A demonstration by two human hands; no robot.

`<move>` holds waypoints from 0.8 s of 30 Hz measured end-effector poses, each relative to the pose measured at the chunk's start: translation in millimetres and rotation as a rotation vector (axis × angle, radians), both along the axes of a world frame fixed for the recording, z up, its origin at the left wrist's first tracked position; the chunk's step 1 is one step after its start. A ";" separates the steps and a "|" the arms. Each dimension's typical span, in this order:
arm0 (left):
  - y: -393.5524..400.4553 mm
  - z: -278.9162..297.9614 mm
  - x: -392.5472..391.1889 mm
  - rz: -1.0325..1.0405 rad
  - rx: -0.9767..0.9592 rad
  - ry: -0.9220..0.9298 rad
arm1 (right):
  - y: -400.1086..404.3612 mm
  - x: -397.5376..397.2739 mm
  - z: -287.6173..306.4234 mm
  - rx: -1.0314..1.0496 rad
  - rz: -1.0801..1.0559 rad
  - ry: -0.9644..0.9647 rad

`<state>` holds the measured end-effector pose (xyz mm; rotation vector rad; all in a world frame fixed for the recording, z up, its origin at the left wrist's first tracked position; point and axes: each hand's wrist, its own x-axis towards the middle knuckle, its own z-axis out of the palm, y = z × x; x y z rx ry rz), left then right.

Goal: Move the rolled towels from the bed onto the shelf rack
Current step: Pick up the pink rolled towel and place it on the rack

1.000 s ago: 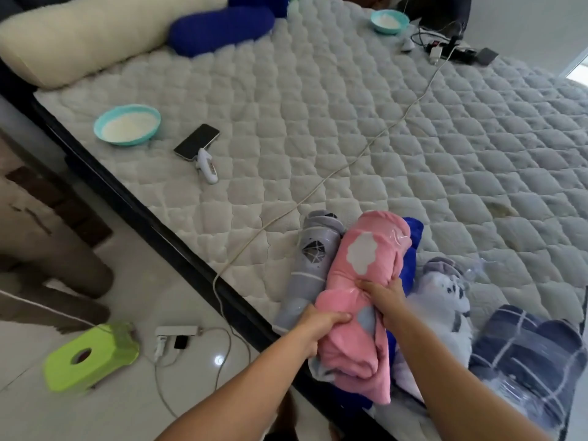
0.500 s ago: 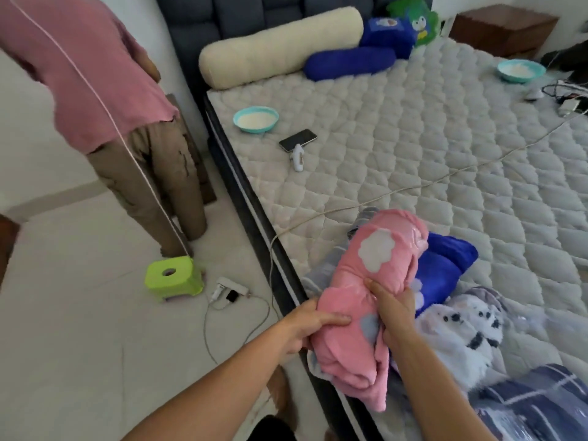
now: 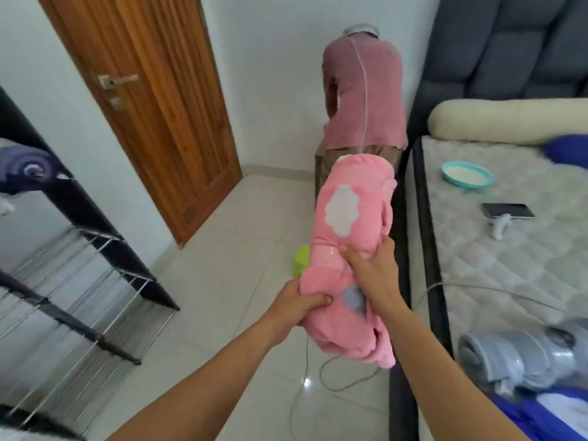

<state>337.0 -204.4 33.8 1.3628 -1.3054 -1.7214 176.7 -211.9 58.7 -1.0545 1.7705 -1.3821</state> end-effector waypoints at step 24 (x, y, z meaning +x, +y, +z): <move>79.3 53.8 540.0 1.273 -0.327 0.081 | -44.0 645.3 90.7 -0.373 1.189 0.259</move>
